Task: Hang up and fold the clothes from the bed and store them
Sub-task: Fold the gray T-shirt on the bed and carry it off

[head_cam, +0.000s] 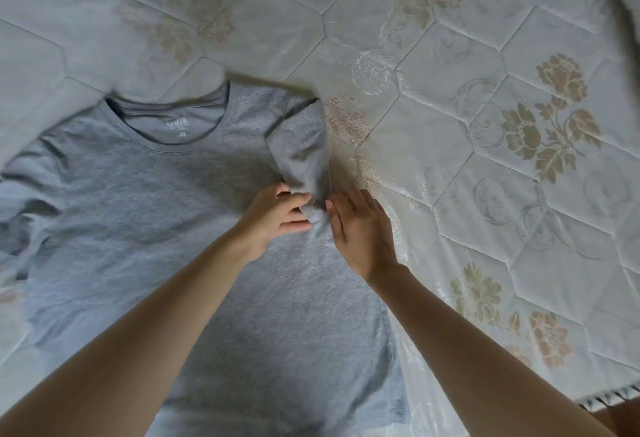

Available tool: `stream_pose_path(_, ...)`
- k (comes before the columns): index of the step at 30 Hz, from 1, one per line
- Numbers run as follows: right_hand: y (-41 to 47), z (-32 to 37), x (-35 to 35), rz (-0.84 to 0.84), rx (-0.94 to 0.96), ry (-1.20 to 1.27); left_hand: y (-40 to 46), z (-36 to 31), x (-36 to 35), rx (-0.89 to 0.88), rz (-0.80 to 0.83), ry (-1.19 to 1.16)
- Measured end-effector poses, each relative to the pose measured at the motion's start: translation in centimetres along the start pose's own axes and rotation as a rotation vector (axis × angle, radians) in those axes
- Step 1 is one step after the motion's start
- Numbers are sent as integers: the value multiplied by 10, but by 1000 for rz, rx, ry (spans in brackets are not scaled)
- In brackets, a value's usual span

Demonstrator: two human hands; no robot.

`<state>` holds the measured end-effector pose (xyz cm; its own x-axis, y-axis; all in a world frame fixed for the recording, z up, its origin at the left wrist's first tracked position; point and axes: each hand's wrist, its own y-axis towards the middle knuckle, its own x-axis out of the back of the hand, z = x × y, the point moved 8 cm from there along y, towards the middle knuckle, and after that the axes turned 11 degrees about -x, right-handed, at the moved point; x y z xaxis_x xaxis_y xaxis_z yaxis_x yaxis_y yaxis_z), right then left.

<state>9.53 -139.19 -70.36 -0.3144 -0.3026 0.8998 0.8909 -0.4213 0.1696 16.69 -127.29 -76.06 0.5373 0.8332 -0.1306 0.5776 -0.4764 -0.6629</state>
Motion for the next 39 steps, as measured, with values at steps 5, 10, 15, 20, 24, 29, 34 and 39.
stream_pose_path(5,-4,-6,-4,43,-16,-4,-16,6,1,-45,-20,80)
stream_pose_path(10,-13,0,-9,112,20,-10,-20,-21,29,-364,-385,523)
stream_pose_path(15,-22,15,-17,136,120,-72,-19,-68,-19,-1015,-251,1254)
stream_pose_path(20,-35,-2,-42,347,32,-188,42,-51,-43,-810,66,1601)
stream_pose_path(24,-44,-12,-44,381,3,-235,78,-52,-43,-733,53,1646)
stream_pose_path(29,-51,-12,-41,381,12,-228,96,-65,-44,-758,-1,1652)
stream_pose_path(34,-50,-11,-39,434,0,-237,93,-71,-37,-701,-15,1697)
stream_pose_path(39,-40,-1,-30,603,-38,-314,54,-59,23,-549,-71,1702)
